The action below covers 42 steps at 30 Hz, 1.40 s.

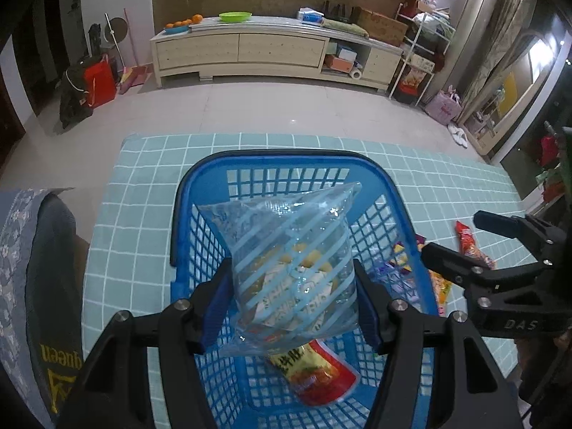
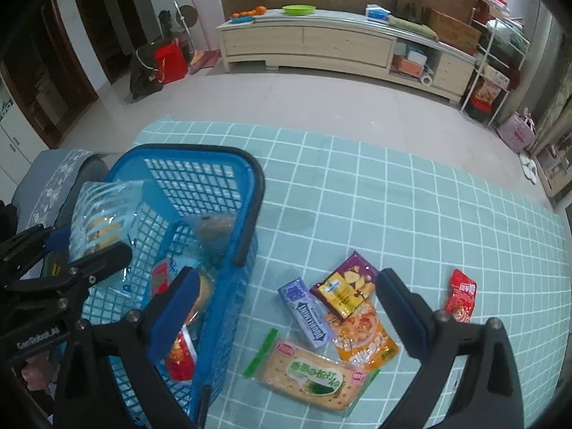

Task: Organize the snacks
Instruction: 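Lower the blue-striped bread bag into the basket and open the left gripper, then move both grippers away from the basket toward the remaining snacks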

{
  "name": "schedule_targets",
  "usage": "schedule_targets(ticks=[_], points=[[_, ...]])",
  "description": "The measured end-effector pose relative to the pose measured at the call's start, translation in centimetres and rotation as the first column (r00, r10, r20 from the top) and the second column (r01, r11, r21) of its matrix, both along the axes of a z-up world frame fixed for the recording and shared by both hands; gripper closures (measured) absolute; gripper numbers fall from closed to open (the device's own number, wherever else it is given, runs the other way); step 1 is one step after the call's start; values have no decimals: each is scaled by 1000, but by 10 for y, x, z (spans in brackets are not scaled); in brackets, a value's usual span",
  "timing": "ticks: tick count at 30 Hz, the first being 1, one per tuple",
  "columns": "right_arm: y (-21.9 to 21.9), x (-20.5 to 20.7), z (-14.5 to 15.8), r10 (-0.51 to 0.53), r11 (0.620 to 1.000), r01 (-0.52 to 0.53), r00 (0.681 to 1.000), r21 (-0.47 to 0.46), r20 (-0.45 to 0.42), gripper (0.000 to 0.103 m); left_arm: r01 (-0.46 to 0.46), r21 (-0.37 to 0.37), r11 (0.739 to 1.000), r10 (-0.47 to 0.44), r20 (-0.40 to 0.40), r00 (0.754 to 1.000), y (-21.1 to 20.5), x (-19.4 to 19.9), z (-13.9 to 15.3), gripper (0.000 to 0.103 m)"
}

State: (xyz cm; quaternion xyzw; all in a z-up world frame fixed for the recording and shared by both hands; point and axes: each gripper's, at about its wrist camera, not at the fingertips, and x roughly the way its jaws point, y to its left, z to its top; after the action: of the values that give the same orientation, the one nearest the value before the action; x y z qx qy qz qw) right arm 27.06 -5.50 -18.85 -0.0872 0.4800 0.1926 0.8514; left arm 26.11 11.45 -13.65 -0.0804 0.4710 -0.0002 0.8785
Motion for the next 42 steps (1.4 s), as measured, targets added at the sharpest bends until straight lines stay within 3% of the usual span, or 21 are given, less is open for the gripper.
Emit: schedule_targets(ticks=[9,22,33,42], points=[[-10,5,-7,-22,1000,23,999,22,-24,3,-7,88,996,7,0,1000,-4,14,1,34],[-32,-34,26,-31,996,32,999,78,-16,3,6,120,993,-13,54,998,-21,-42,42,28],[-66,-83,49,-56,995,56,998,83,-4,3,36,68,997,-42,91,995,-53,-86,67,28],[-105,-111,50,-79,995,79,997,57,-11,3,108,65,992,-113,82,990,-107,-110,62,28]])
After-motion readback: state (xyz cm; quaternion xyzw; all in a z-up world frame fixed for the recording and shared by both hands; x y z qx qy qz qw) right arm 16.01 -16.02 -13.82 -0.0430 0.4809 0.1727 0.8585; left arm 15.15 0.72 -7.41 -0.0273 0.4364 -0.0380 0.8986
